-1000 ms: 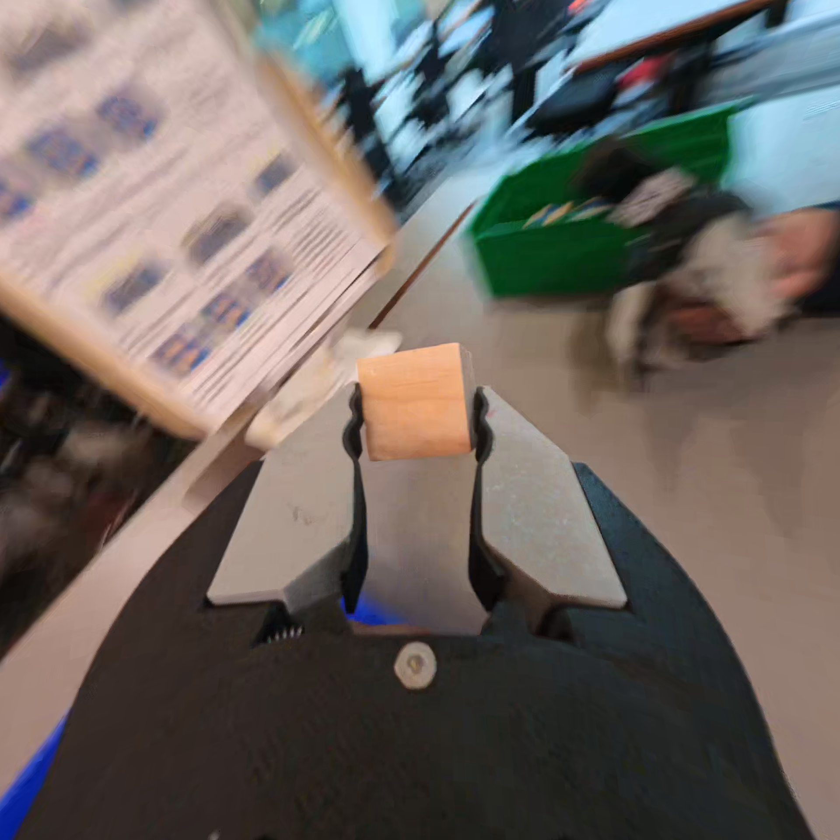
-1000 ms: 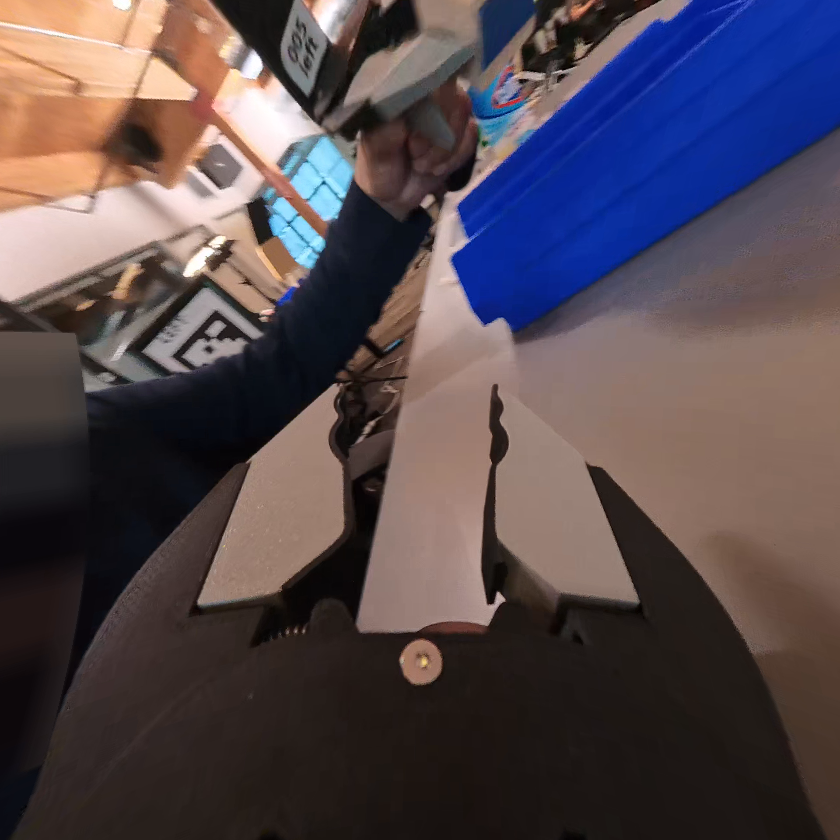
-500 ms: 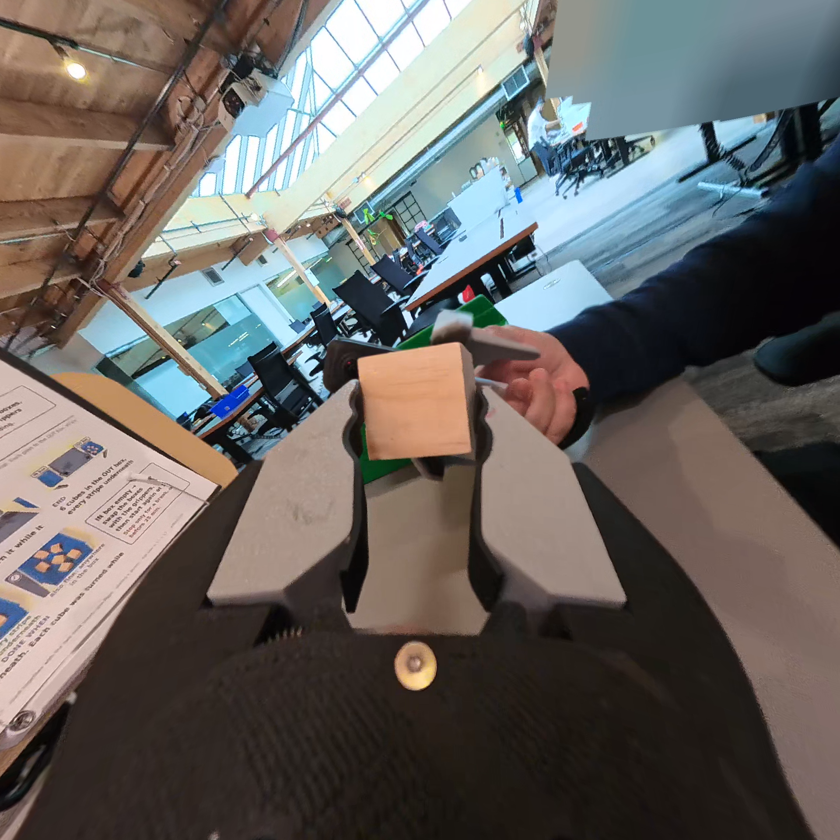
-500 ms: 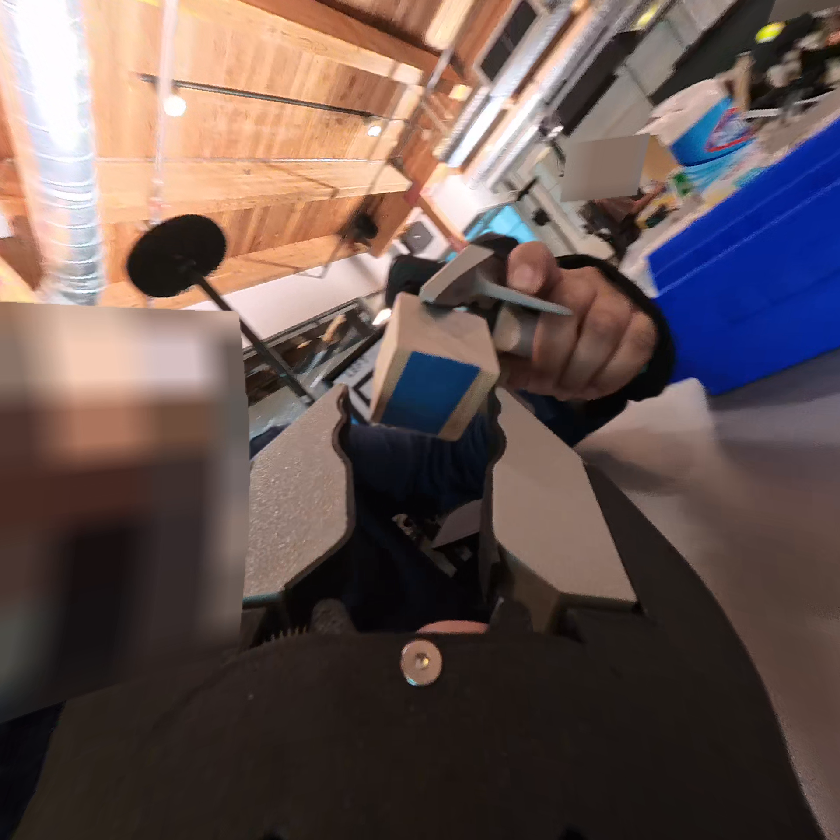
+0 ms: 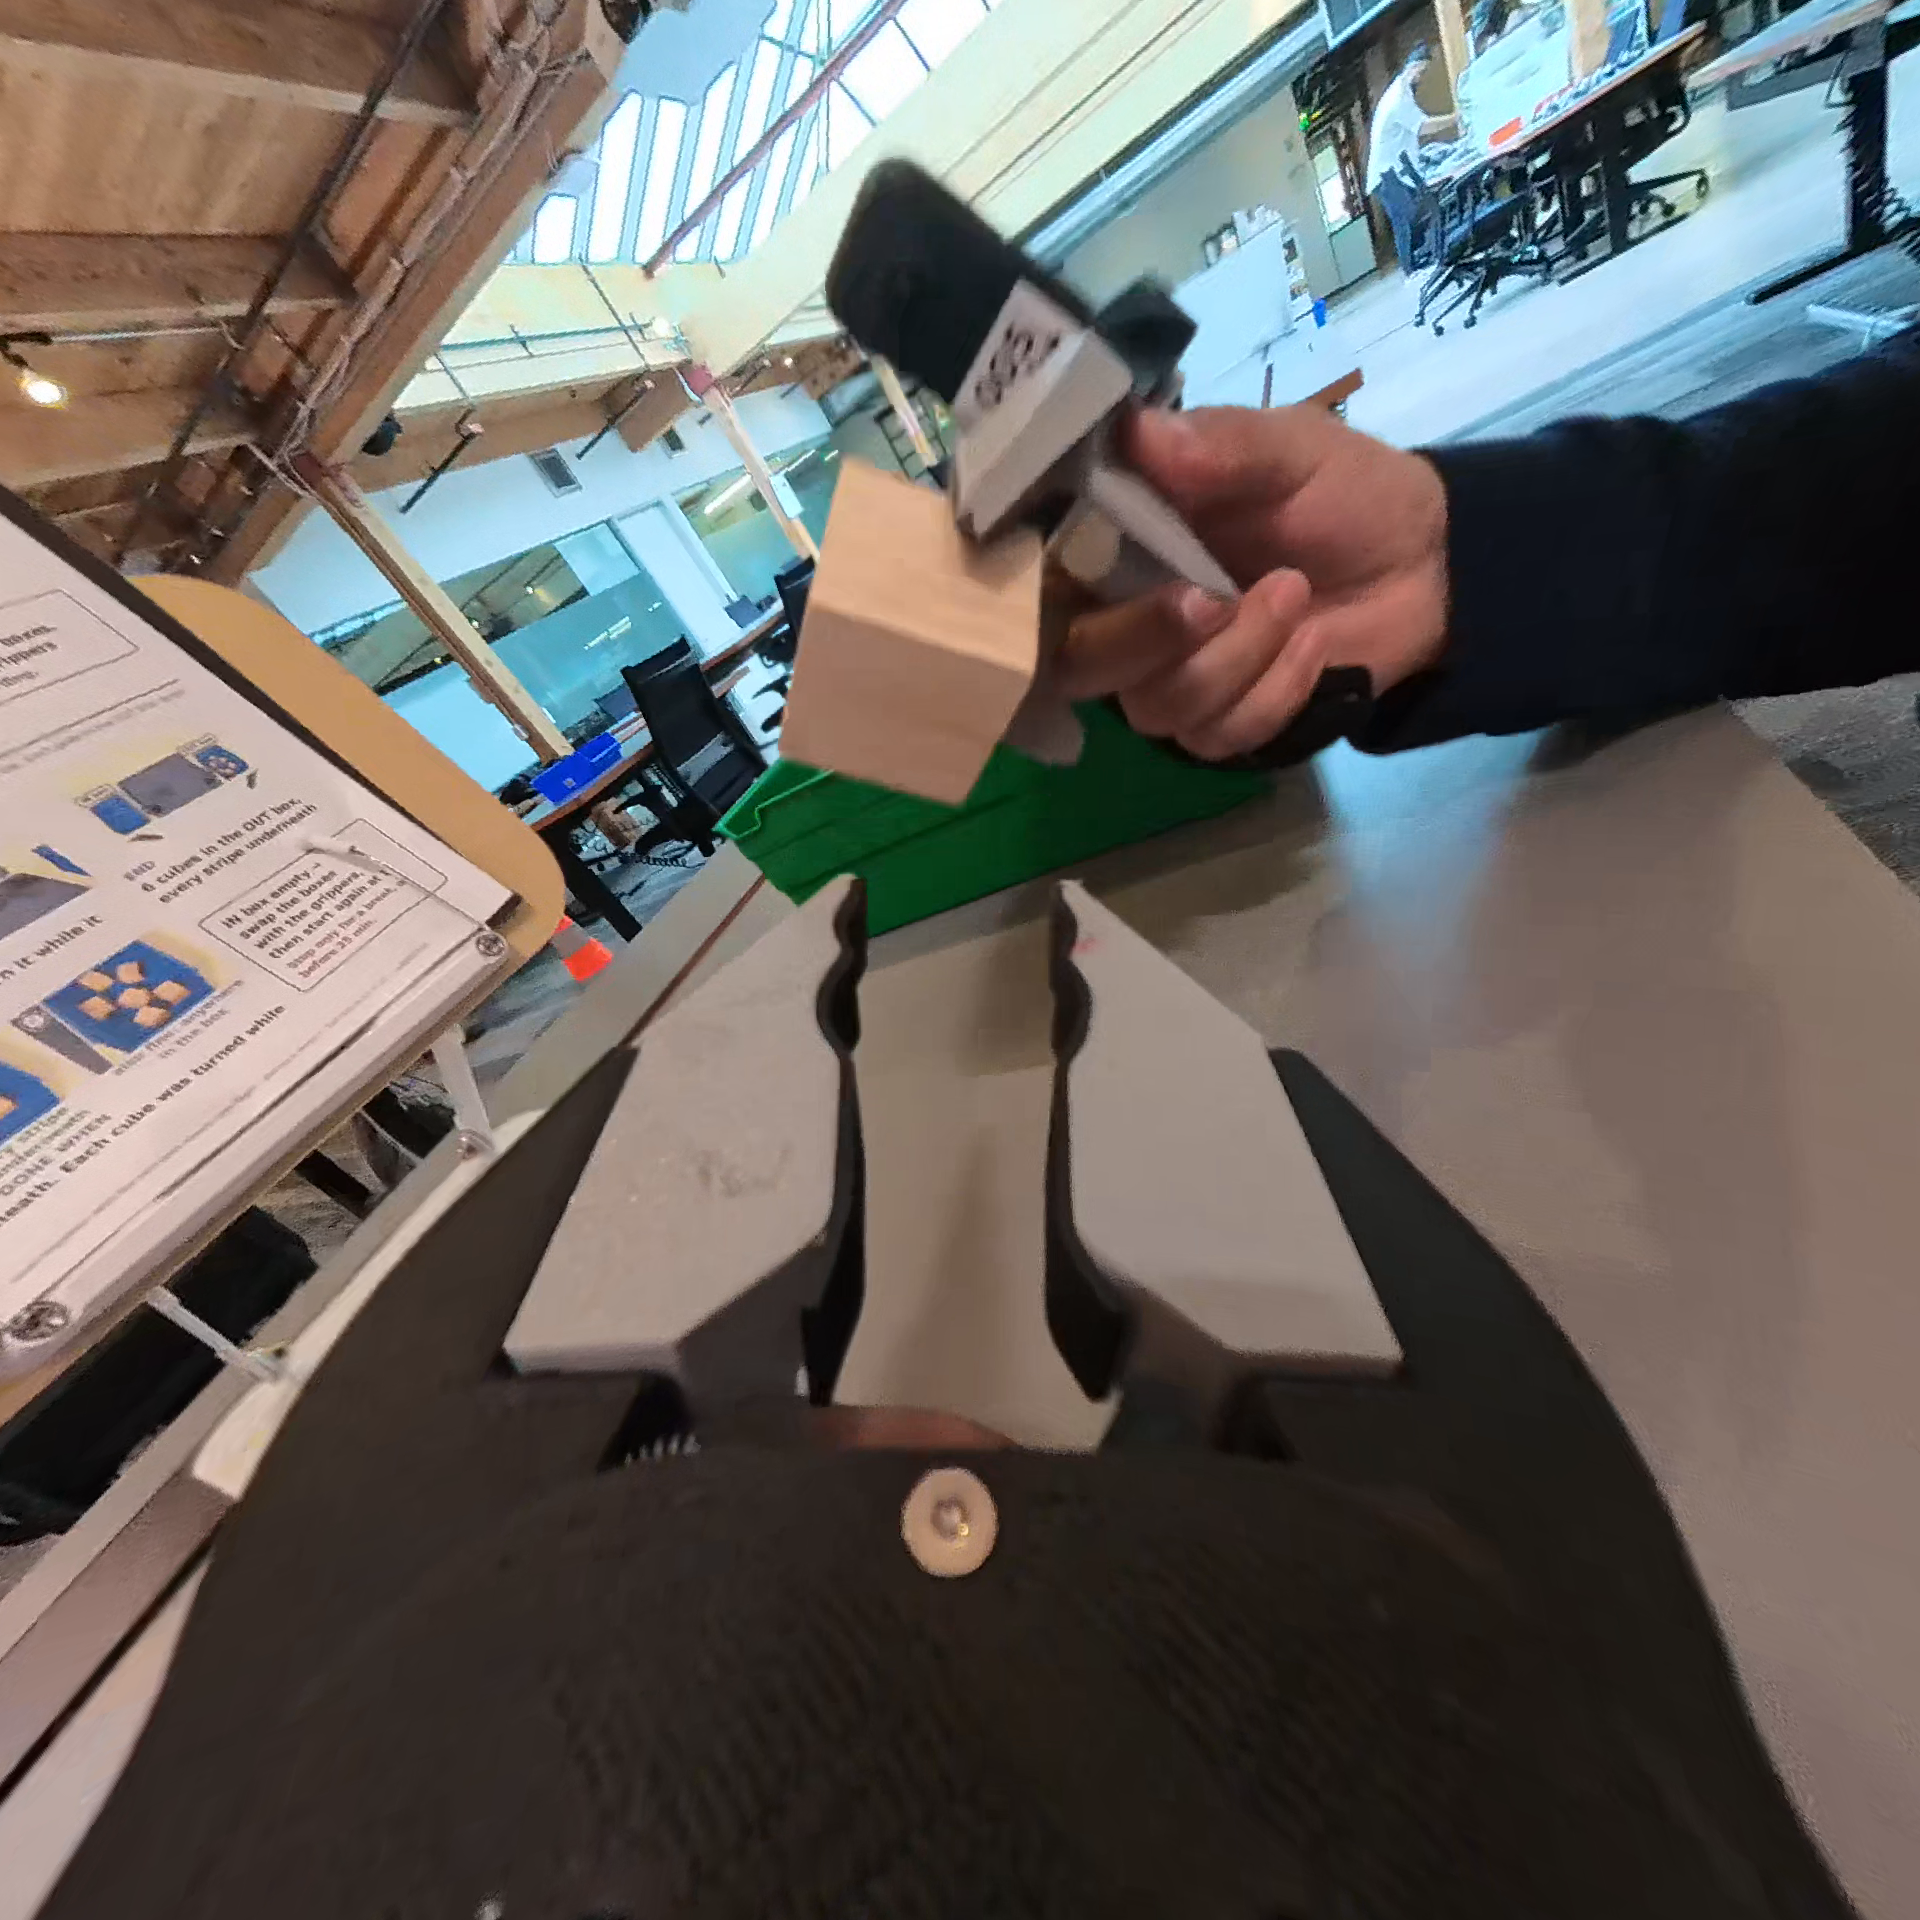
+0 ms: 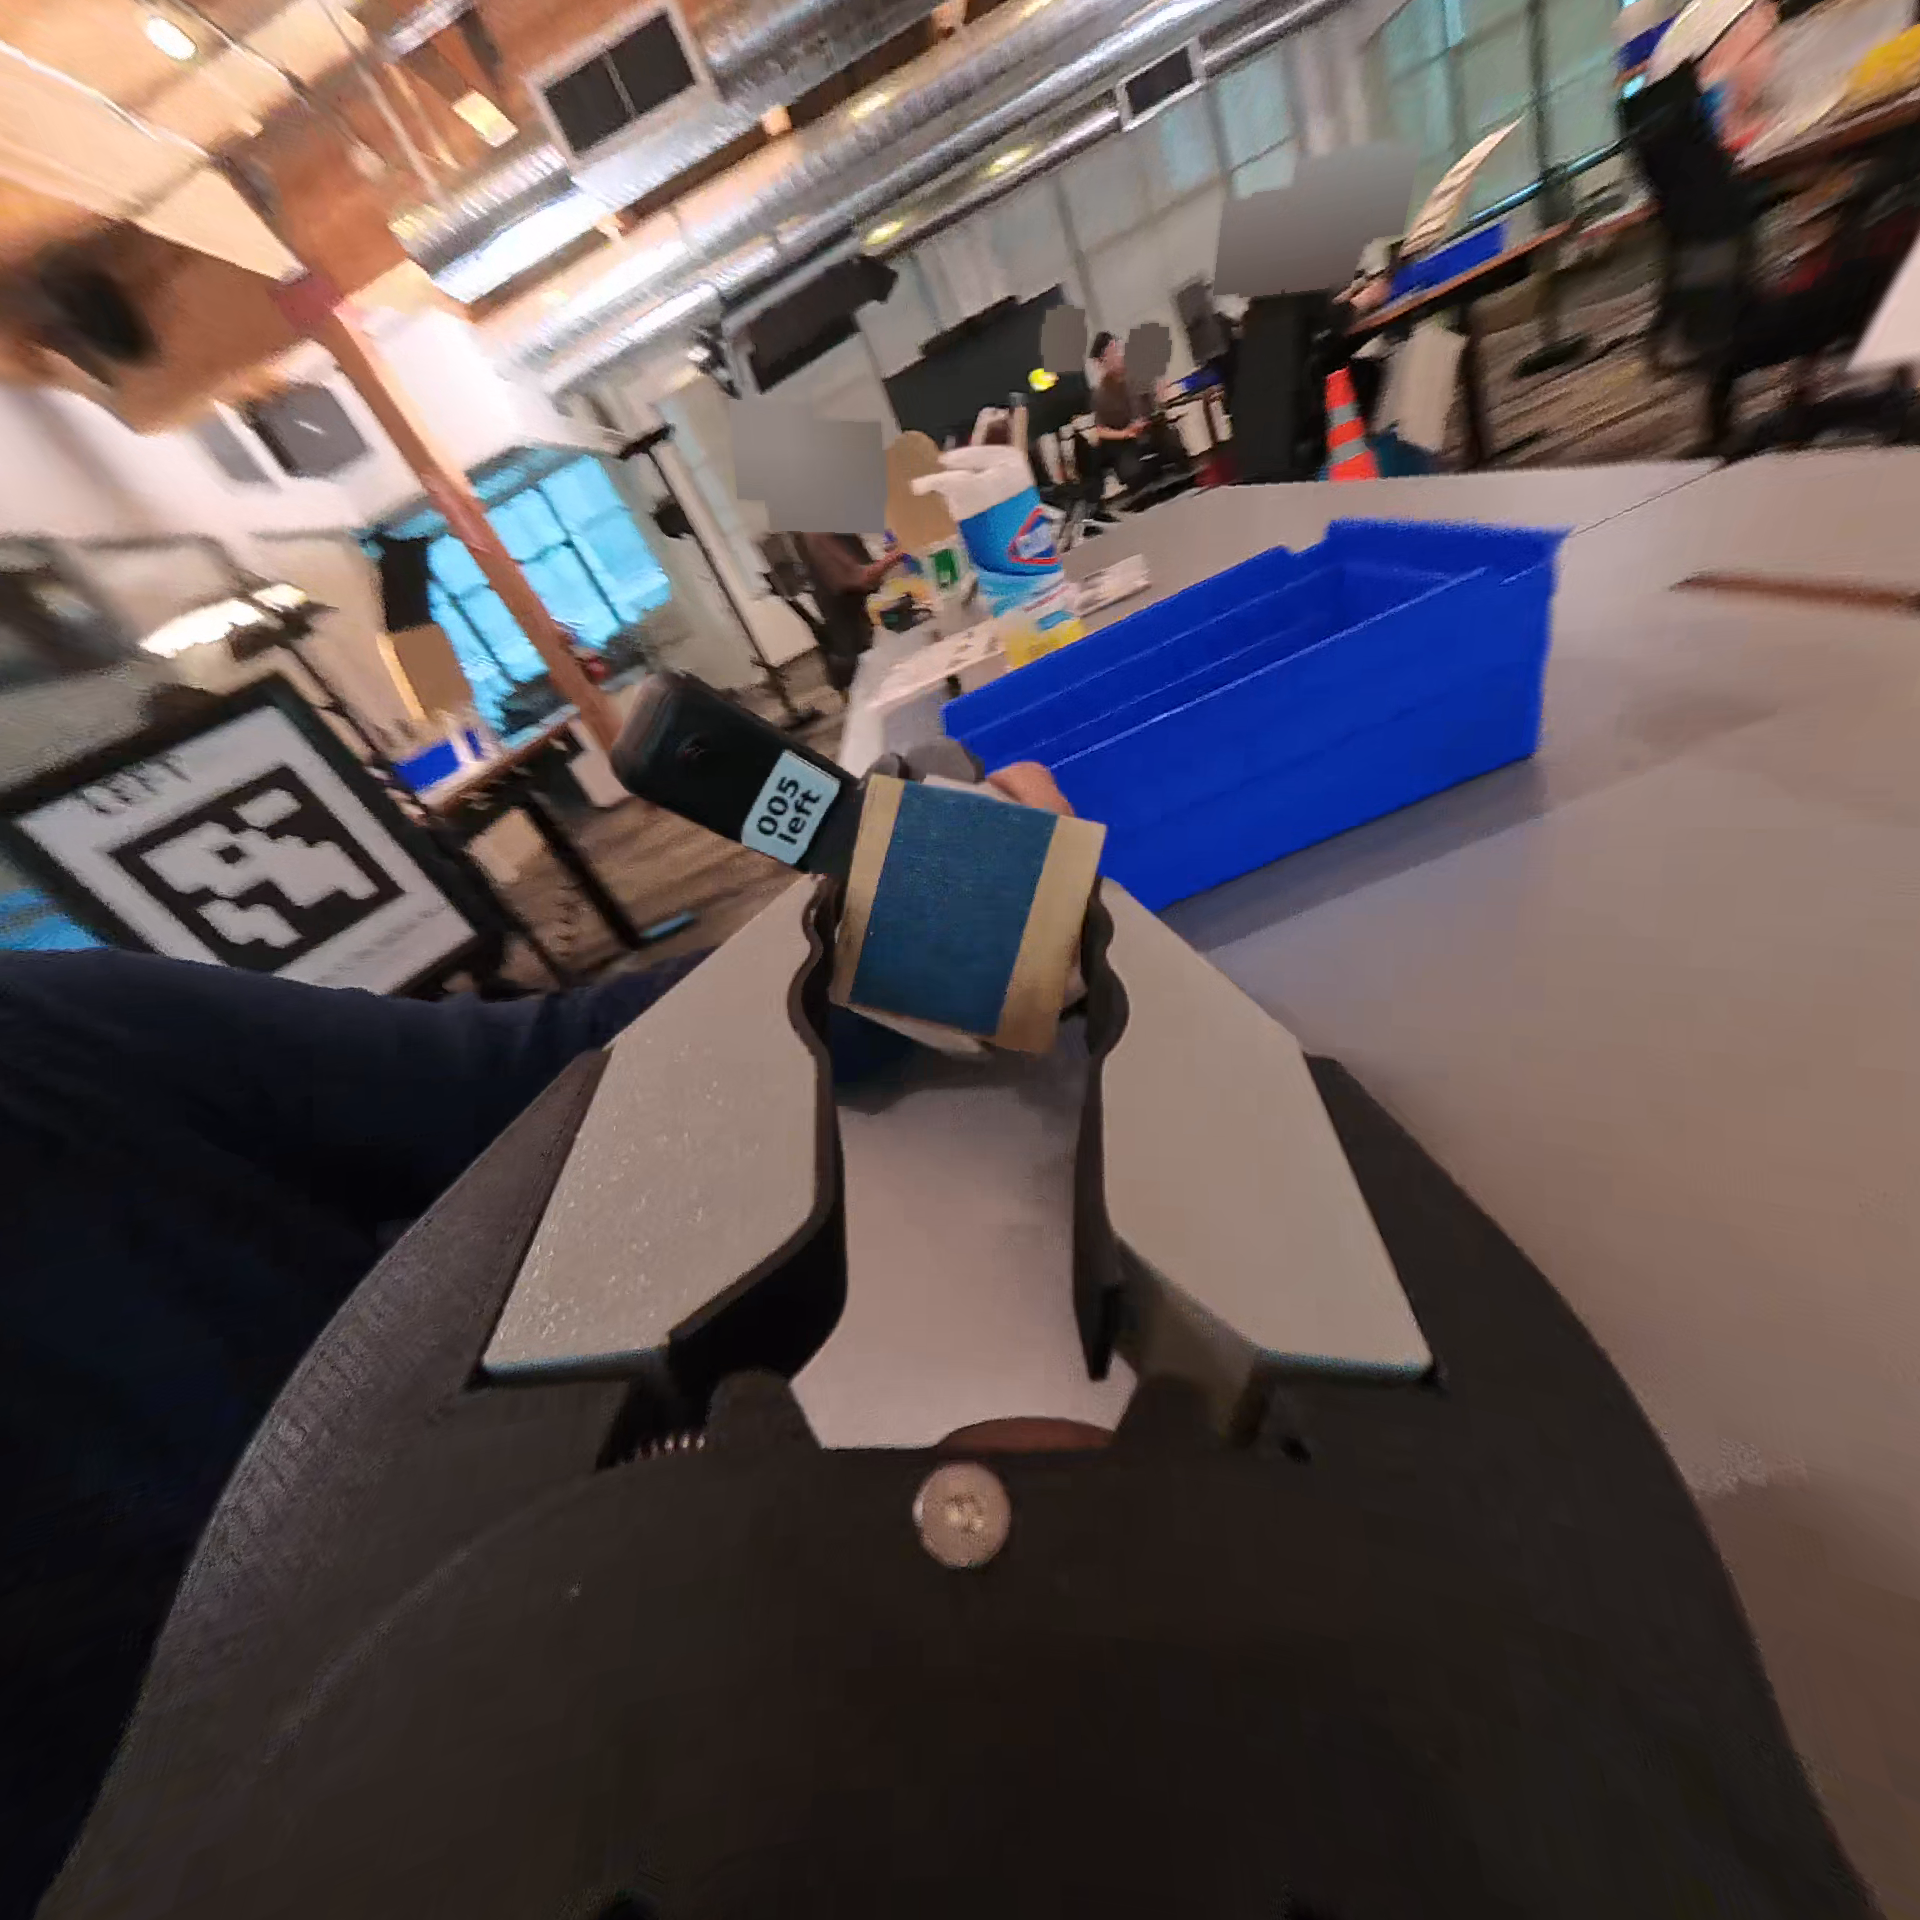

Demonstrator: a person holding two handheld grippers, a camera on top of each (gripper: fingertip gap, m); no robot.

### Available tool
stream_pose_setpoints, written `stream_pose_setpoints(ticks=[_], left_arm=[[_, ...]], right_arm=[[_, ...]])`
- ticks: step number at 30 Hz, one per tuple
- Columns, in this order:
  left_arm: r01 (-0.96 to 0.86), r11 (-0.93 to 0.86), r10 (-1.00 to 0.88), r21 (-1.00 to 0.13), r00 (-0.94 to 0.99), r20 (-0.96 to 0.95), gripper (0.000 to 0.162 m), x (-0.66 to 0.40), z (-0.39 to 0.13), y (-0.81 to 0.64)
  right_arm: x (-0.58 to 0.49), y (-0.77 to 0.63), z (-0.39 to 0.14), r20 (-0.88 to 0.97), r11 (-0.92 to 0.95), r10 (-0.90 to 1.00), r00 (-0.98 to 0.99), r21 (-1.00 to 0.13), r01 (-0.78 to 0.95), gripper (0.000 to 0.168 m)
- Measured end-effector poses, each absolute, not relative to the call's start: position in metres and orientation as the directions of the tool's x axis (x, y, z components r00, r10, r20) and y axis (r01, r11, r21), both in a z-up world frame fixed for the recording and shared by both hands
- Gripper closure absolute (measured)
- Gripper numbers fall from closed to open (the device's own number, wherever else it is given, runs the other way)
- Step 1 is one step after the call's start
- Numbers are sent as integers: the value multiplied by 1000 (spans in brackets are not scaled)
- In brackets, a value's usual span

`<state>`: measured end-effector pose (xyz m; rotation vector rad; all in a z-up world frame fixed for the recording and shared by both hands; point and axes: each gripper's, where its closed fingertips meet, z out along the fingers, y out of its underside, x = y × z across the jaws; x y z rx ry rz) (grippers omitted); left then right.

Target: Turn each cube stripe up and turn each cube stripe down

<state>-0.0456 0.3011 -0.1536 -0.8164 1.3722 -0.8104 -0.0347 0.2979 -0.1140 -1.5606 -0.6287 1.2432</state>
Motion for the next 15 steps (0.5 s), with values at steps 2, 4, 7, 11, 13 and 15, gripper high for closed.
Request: stream_pose_setpoints(ticks=[2, 4, 7, 11, 13, 15], left_arm=[[-2, 475, -880, -880, 27, -475, 129, -43, -159, 302], [-46, 495, -868, -868, 28, -497, 131, -39, -167, 303], [-94, 551, -829, -829, 56, -557, 136, -36, -172, 306], [-130, 540, -837, -832, 20, -546, 136, -30, -184, 299], [-153, 542, -835, -826, 12, -550, 137, -28, -189, 299], [-171, 549, -829, -818, 12, -559, 138, -27, -194, 301]], right_arm=[[-30, 294, -109, -341, -327, 839, 423, -939, -108, 124], [-13, 293, -104, -252, -295, 793, 554, -955, -12, 123], [57, 302, -94, -104, -284, 640, 762, -953, 108, 124], [212, 312, -135, 80, -564, 267, 960, -795, 224, 124], [267, 295, -173, 111, -743, 168, 980, -639, 200, 123], [299, 279, -210, 110, -849, 108, 988, -508, 149, 122]])
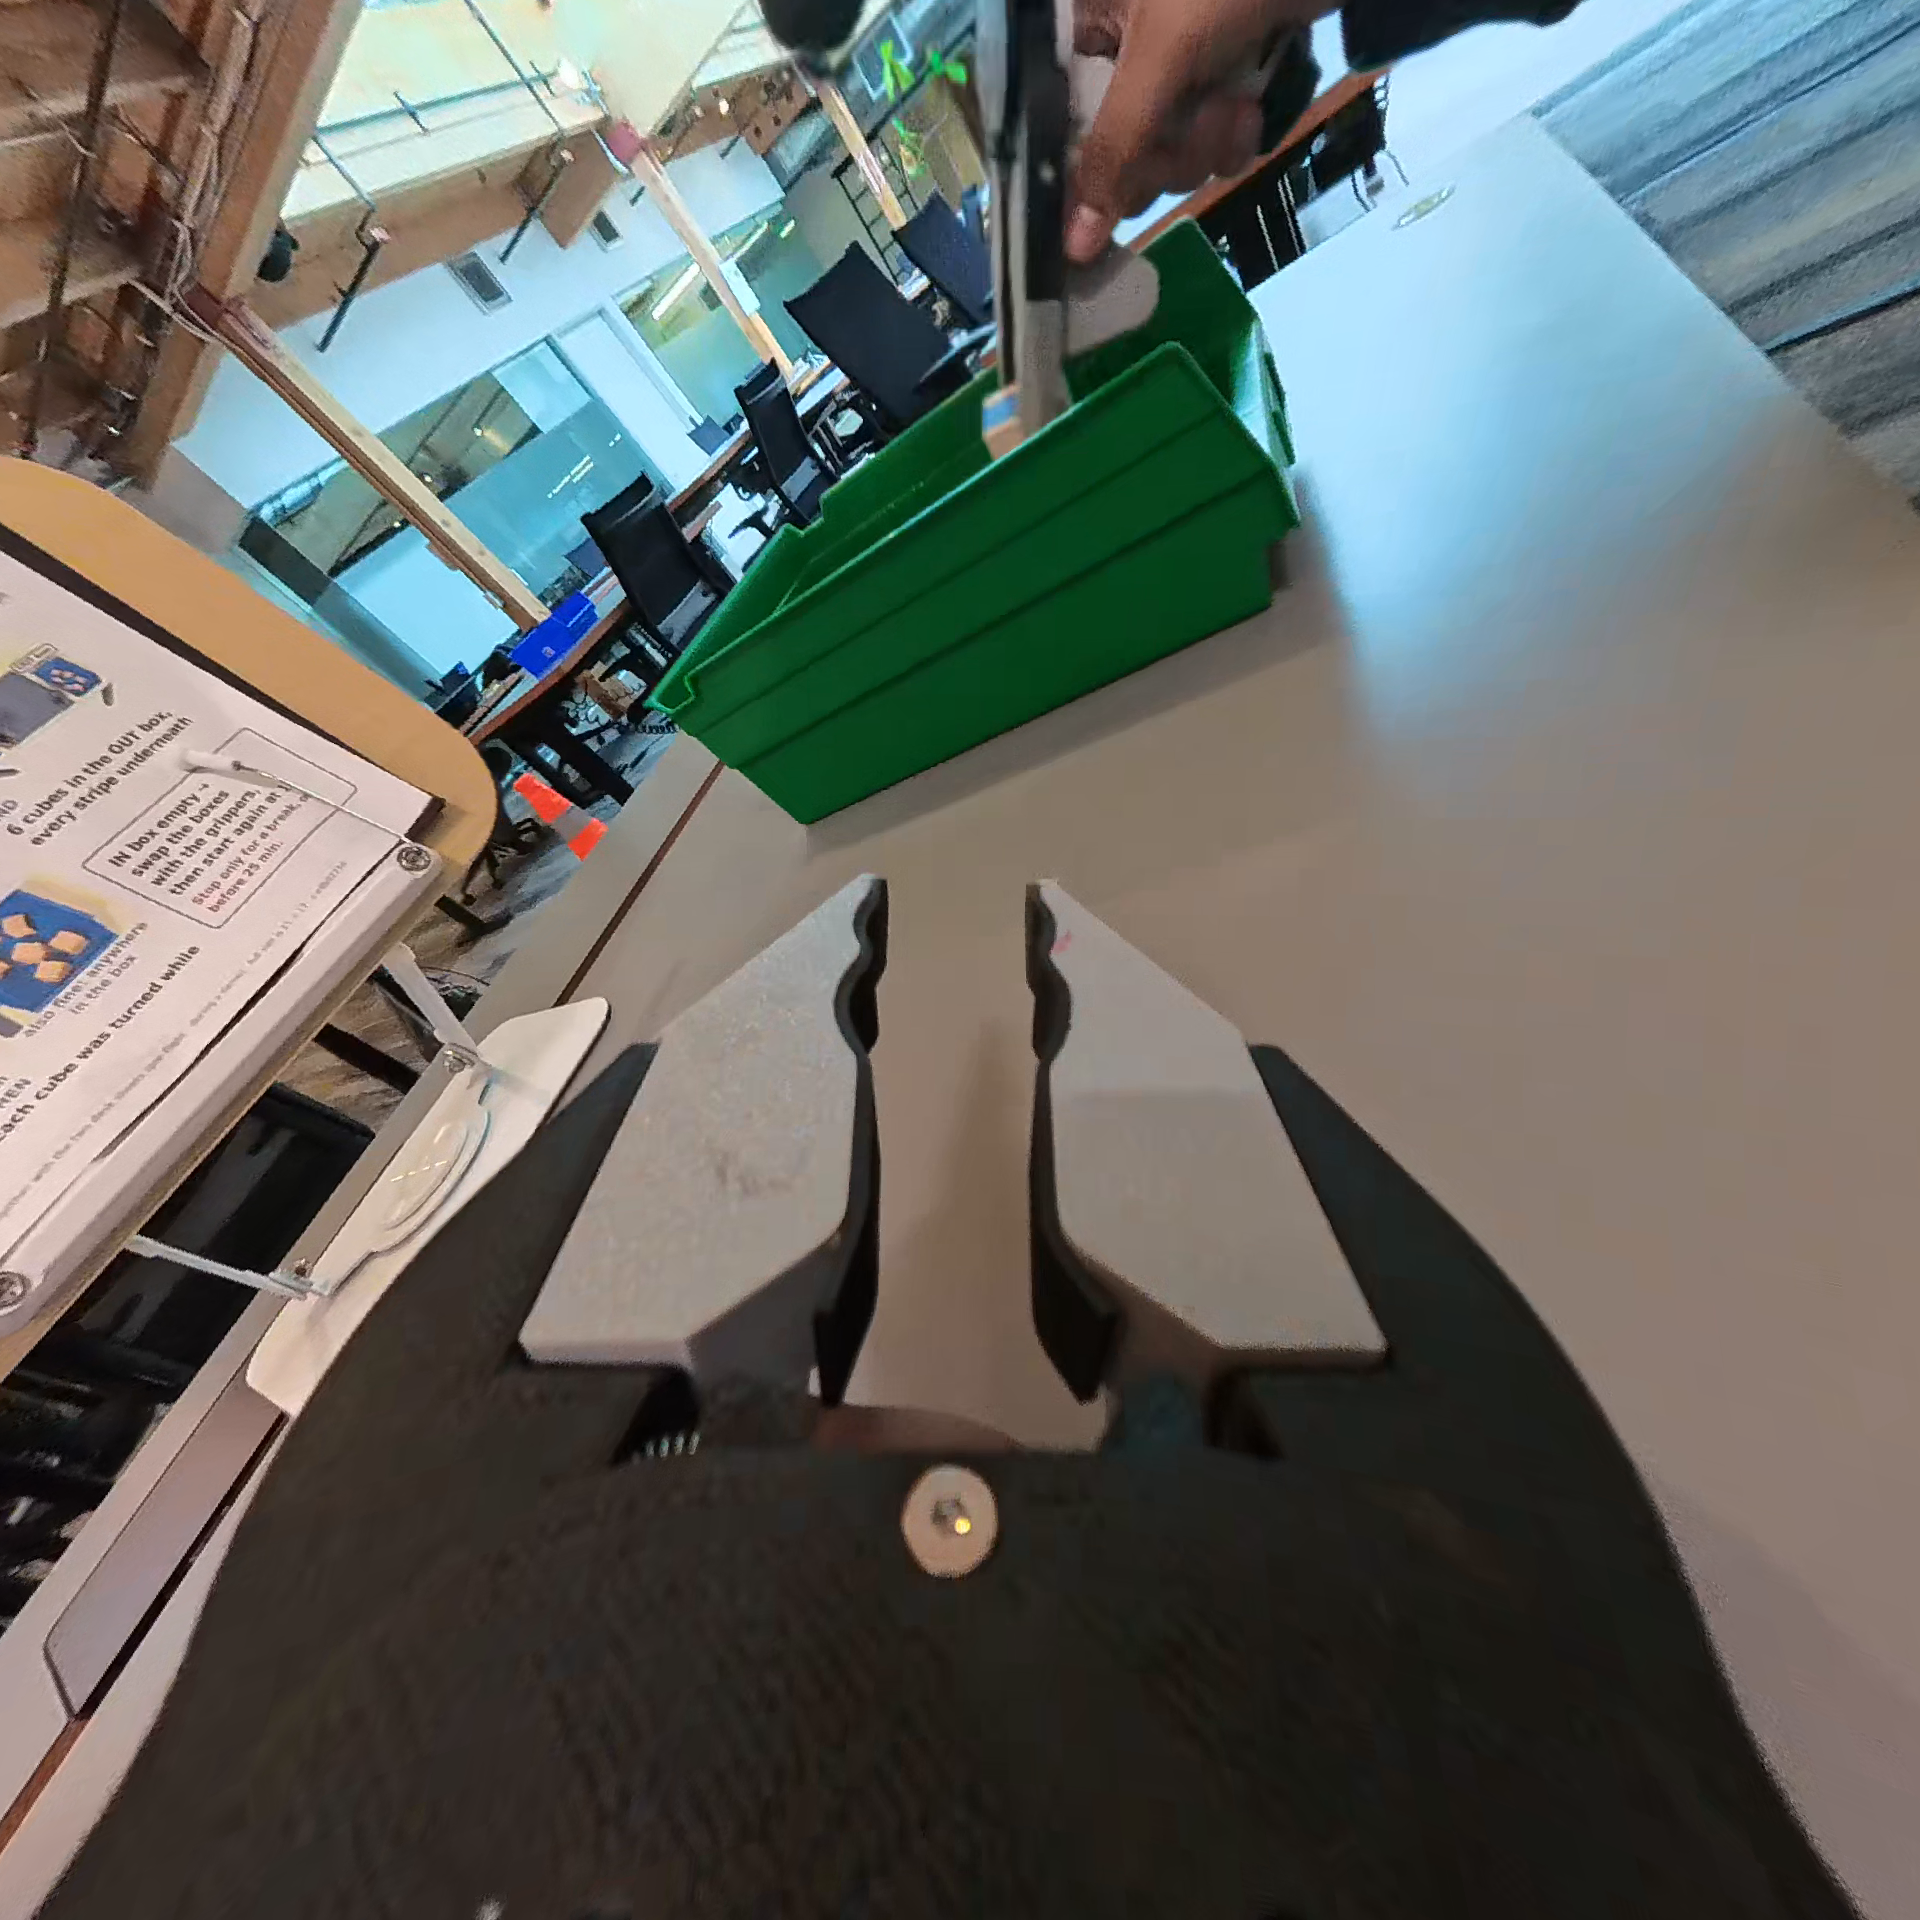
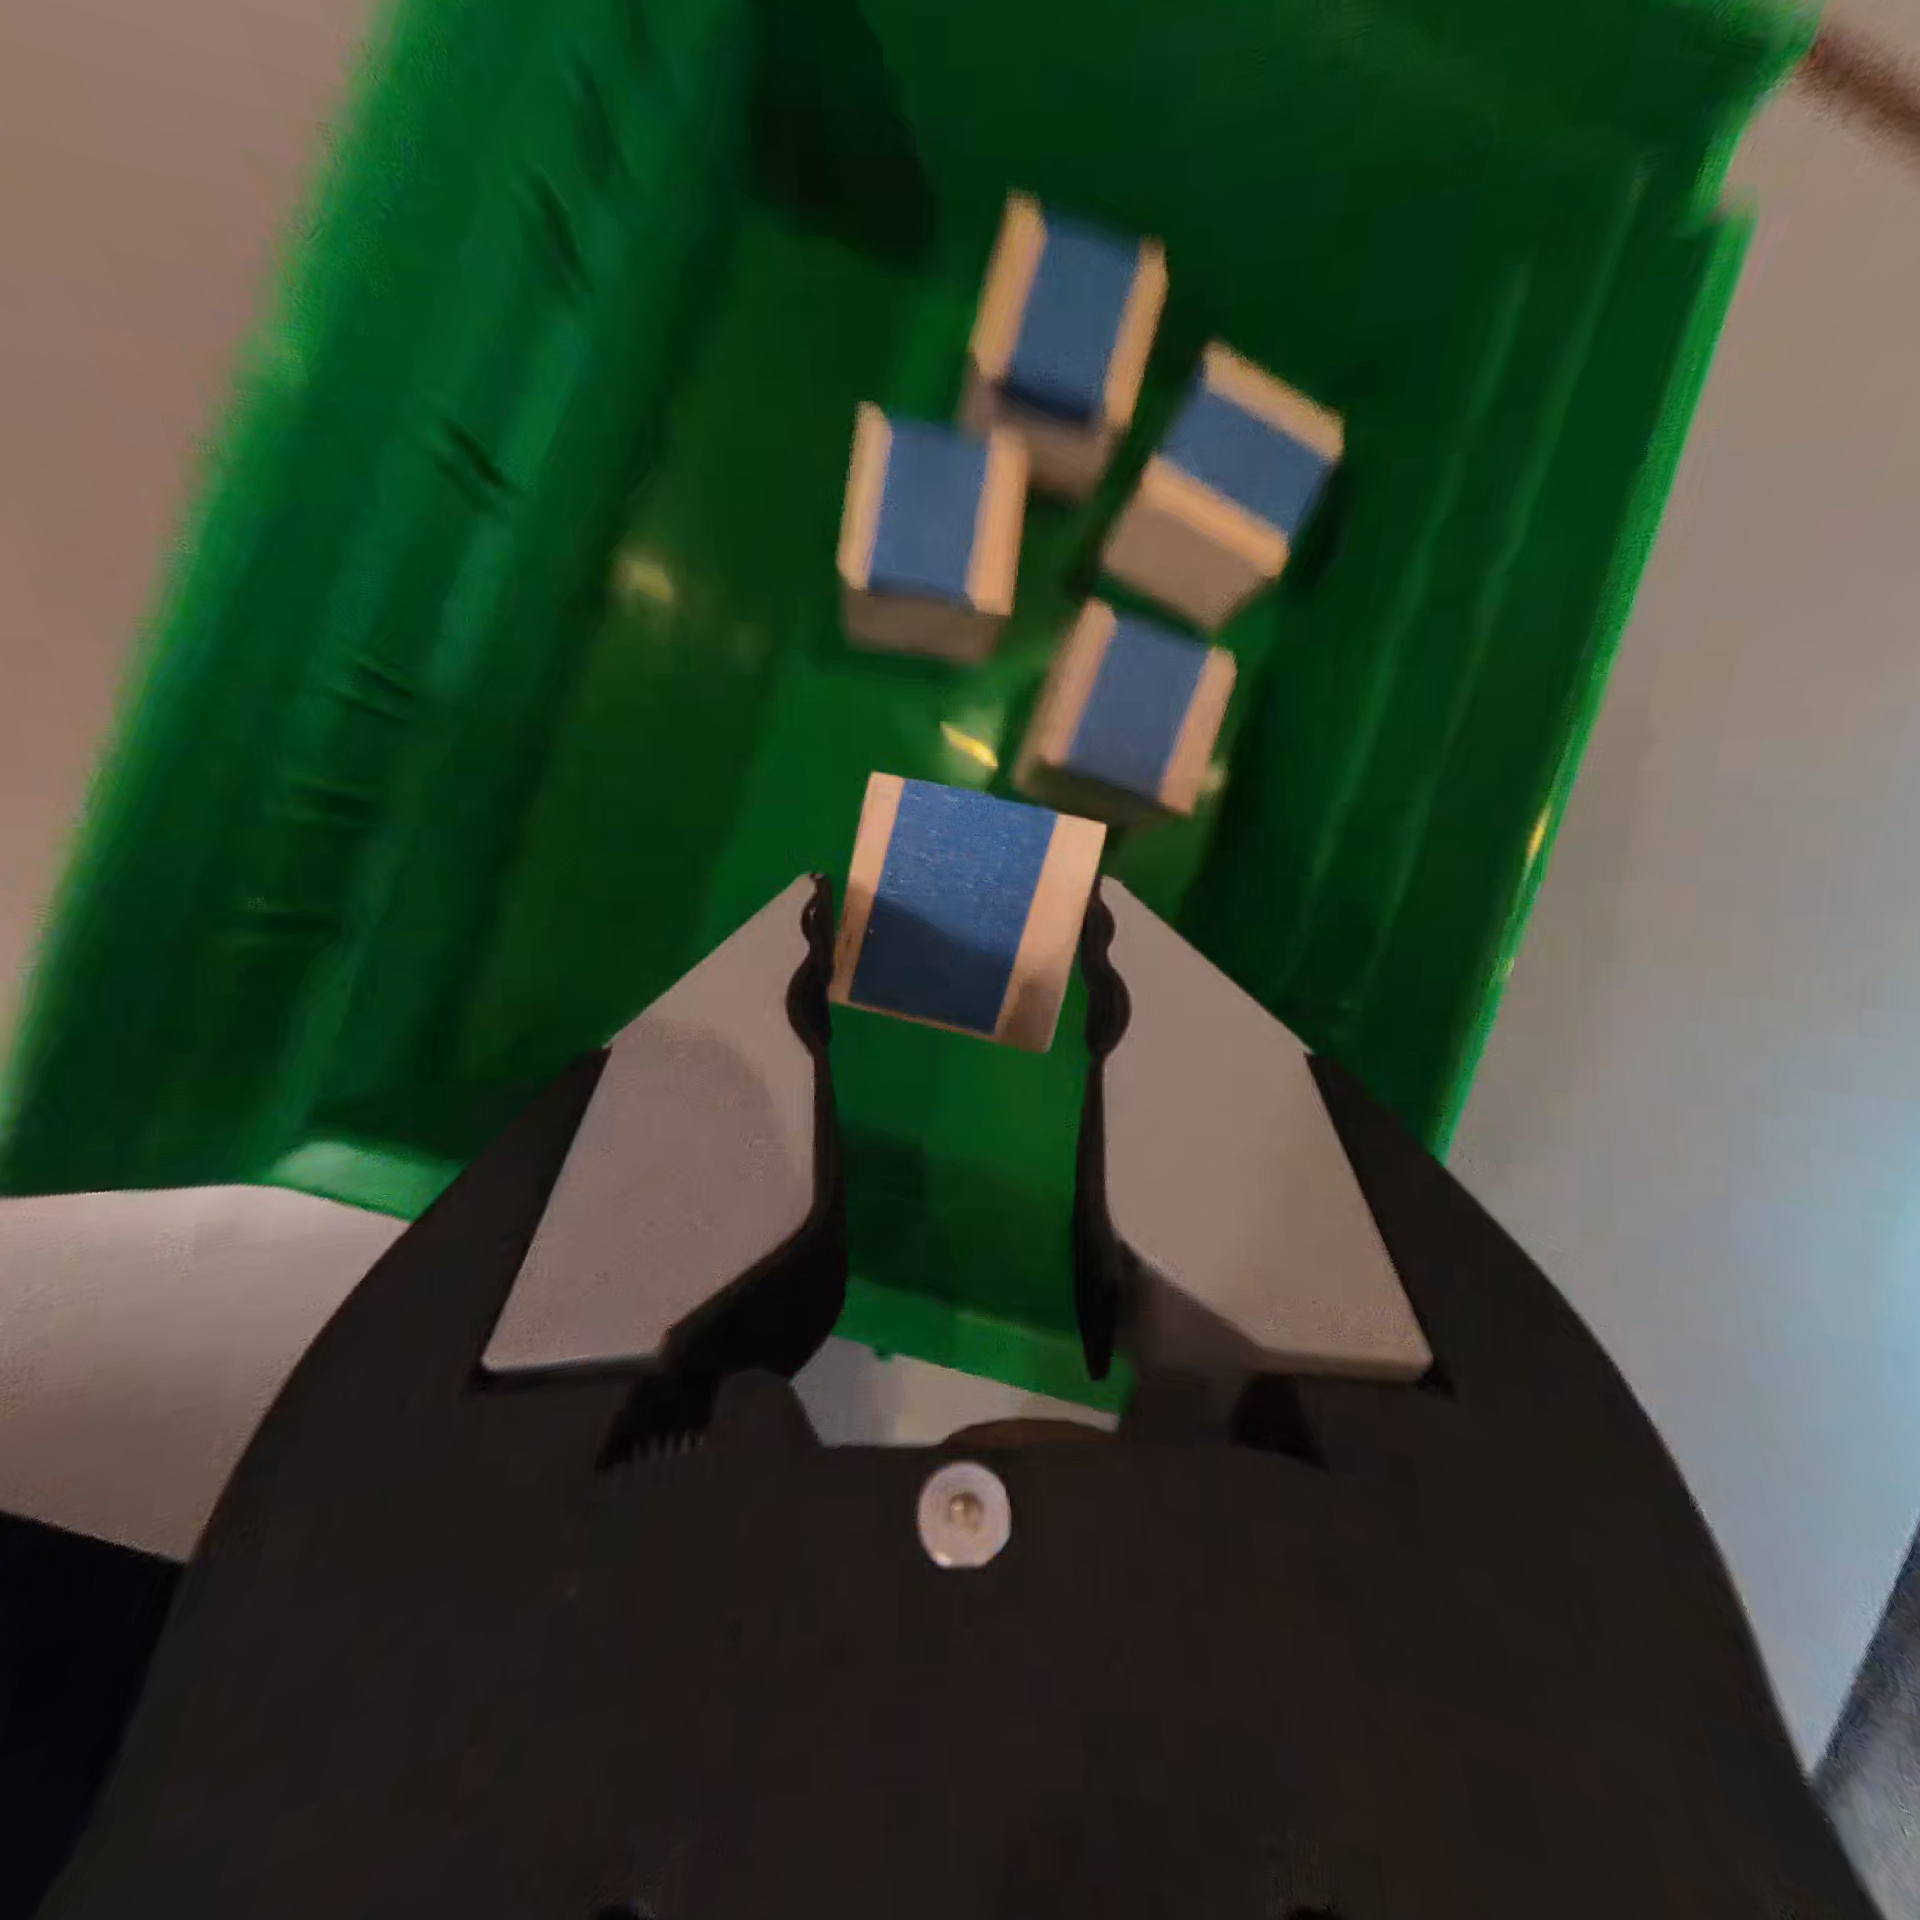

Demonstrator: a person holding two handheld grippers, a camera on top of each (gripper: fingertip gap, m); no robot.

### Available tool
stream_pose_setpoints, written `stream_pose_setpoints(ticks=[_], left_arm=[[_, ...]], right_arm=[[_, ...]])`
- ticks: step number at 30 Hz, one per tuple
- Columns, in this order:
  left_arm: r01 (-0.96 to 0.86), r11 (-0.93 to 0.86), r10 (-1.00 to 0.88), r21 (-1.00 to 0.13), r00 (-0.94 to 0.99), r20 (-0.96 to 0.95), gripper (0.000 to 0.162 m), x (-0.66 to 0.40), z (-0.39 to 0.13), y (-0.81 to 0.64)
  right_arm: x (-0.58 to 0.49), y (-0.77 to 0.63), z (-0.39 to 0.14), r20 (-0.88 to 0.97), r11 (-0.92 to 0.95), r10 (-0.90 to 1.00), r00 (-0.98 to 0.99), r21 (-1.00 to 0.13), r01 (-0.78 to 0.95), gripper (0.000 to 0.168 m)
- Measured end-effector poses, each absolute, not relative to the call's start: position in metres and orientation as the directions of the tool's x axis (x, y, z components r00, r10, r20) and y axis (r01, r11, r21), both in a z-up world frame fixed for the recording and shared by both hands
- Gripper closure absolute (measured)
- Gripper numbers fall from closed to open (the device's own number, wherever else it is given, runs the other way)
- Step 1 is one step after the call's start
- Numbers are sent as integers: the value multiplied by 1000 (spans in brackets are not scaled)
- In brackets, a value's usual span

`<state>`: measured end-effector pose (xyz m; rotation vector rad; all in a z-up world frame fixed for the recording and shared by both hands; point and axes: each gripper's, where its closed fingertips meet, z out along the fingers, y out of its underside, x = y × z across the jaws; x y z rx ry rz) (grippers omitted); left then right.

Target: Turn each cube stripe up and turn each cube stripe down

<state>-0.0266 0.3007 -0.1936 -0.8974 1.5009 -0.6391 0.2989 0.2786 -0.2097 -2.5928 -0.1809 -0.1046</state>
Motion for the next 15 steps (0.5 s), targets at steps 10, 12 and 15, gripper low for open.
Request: stream_pose_setpoints(ticks=[10, 12, 15], left_arm=[[-246, 519, -841, -819, 25, -540, 135, -26, -209, 313], [-257, 498, -851, -829, 38, -523, 134, -25, -209, 316], [-273, 463, -866, -843, 63, -496, 129, -26, -208, 322]], right_arm=[[303, 285, -216, 193, -857, 59, 979, -493, 149, 110], [263, 302, -180, 198, -758, 101, 975, -620, 204, 111], [151, 325, -144, 133, -533, 318, 939, -794, 293, 113]])
